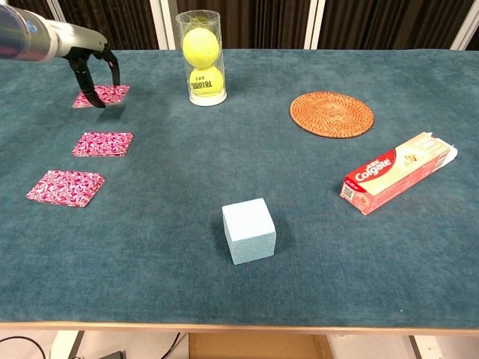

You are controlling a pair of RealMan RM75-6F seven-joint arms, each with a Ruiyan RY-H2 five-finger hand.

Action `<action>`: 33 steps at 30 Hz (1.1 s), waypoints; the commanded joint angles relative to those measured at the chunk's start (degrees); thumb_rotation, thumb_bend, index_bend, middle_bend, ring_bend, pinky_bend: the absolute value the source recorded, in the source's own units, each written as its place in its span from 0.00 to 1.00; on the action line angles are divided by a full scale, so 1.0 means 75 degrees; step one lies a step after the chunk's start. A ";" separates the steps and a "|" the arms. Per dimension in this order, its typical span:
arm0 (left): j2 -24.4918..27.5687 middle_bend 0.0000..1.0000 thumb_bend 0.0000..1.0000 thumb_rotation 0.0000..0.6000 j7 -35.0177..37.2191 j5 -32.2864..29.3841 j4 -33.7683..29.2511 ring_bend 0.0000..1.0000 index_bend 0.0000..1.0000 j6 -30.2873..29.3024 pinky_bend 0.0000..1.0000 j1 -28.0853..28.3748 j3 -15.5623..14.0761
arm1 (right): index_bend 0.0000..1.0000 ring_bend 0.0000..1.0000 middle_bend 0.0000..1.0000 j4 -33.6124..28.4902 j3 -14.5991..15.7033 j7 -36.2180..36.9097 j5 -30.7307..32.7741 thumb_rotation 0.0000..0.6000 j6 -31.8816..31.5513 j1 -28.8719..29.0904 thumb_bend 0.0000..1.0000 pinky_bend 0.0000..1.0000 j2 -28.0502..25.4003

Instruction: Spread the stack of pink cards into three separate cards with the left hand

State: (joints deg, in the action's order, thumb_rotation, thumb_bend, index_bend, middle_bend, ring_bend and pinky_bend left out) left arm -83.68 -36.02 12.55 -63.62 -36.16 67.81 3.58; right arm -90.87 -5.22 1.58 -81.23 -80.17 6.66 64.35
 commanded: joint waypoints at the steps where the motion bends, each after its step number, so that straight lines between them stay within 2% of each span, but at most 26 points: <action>1: -0.0267 0.17 0.33 1.00 0.0177 0.0182 0.0372 0.00 0.53 0.0248 0.00 0.0029 0.0095 | 0.19 0.05 0.04 0.0004 -0.0014 -0.0023 0.0051 1.00 0.0038 0.0011 0.22 0.19 0.0002; 10: -0.0880 0.17 0.33 1.00 0.0228 0.0310 0.1269 0.00 0.52 0.0669 0.00 0.0112 -0.0013 | 0.19 0.05 0.04 0.0060 -0.0049 0.0019 0.0157 1.00 0.0081 0.0010 0.21 0.19 -0.0005; 16: -0.1046 0.15 0.33 1.00 0.0179 0.0178 0.1440 0.00 0.46 0.0770 0.00 0.0166 -0.0104 | 0.19 0.05 0.04 0.0069 -0.0057 0.0060 0.0168 1.00 0.0100 0.0015 0.21 0.19 -0.0024; 21: -0.1054 0.14 0.33 1.00 0.0100 0.0037 0.1405 0.00 0.33 0.0745 0.00 0.0192 -0.0195 | 0.19 0.05 0.04 0.0065 -0.0055 0.0087 0.0162 1.00 0.0046 -0.0018 0.21 0.19 -0.0023; 27: -0.1021 0.13 0.33 1.00 -0.0025 -0.0152 0.1368 0.00 0.23 0.0784 0.00 0.0284 -0.0280 | 0.19 0.05 0.04 0.0076 -0.0081 0.0109 0.0196 1.00 0.0090 0.0006 0.21 0.19 -0.0036; 30: -0.0952 0.13 0.33 1.00 -0.0039 -0.0173 0.1228 0.00 0.21 0.0724 0.00 0.0316 -0.0290 | 0.19 0.05 0.04 0.0077 -0.0069 0.0095 0.0195 1.00 0.0097 0.0003 0.21 0.19 -0.0029; 33: -0.0747 0.13 0.33 1.00 0.0101 -0.0010 0.0862 0.00 0.21 0.0599 0.00 0.0345 -0.0132 | 0.19 0.05 0.04 0.0065 -0.0069 0.0092 0.0191 1.00 0.0096 0.0004 0.21 0.19 -0.0029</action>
State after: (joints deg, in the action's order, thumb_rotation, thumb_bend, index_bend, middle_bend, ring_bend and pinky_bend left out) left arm -90.31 -35.94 11.67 -55.52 -31.02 70.21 1.83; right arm -90.37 -5.73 2.28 -79.79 -79.44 6.68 64.14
